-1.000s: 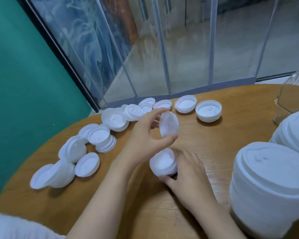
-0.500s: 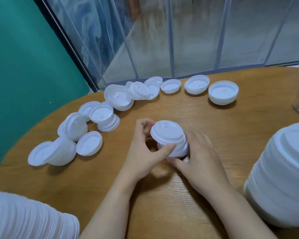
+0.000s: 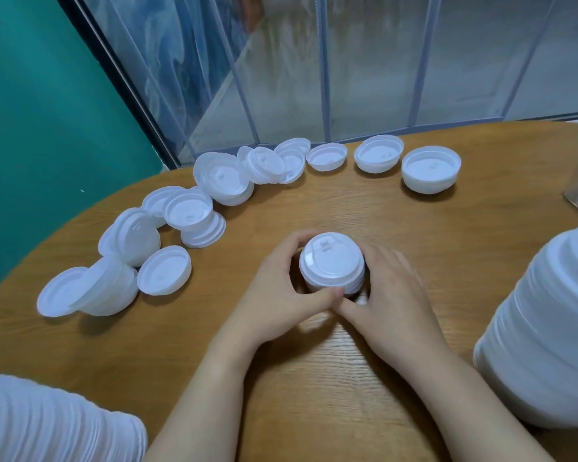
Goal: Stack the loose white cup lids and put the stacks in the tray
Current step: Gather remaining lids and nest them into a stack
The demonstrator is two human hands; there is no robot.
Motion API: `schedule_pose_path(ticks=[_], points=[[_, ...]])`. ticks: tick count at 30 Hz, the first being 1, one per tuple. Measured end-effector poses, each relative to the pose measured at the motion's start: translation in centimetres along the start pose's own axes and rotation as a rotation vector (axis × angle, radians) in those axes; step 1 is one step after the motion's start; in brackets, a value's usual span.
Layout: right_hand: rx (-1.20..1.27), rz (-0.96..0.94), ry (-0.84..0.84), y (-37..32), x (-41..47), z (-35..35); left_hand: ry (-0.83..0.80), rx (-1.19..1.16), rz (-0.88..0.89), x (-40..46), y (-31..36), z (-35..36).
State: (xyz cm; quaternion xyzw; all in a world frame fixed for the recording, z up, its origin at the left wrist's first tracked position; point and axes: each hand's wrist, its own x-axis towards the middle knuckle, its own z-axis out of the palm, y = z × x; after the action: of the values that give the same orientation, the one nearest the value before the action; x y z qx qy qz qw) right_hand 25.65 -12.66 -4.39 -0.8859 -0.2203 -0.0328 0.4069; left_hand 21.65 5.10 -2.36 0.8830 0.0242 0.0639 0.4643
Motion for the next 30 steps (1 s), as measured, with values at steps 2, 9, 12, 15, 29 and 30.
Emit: schedule_pose_path(ticks=[2,9,12,15,29,30], points=[[-0.007,0.004,0.0,0.1,0.1,0.2,0.0,0.036,-0.002,0.0,-0.2,0.1],[-0.033,0.038,-0.014,0.1,0.1,0.2,-0.03,0.116,-0.021,-0.2,0.0,0.4],[-0.031,-0.003,-0.003,0.1,0.1,0.1,-0.057,0.145,-0.025,-0.1,0.0,0.2],[-0.027,0.0,-0.005,0.3,0.1,0.2,-0.069,0.154,-0.037,-0.1,0.0,0.2],[-0.03,0.012,-0.018,0.1,0.2,-0.3,-0.046,0.152,0.045,7.5,6.3,-0.2],[-0.035,0.018,-0.022,0.0,0.2,-0.3,-0.097,0.181,0.049,9.3,7.5,0.2]])
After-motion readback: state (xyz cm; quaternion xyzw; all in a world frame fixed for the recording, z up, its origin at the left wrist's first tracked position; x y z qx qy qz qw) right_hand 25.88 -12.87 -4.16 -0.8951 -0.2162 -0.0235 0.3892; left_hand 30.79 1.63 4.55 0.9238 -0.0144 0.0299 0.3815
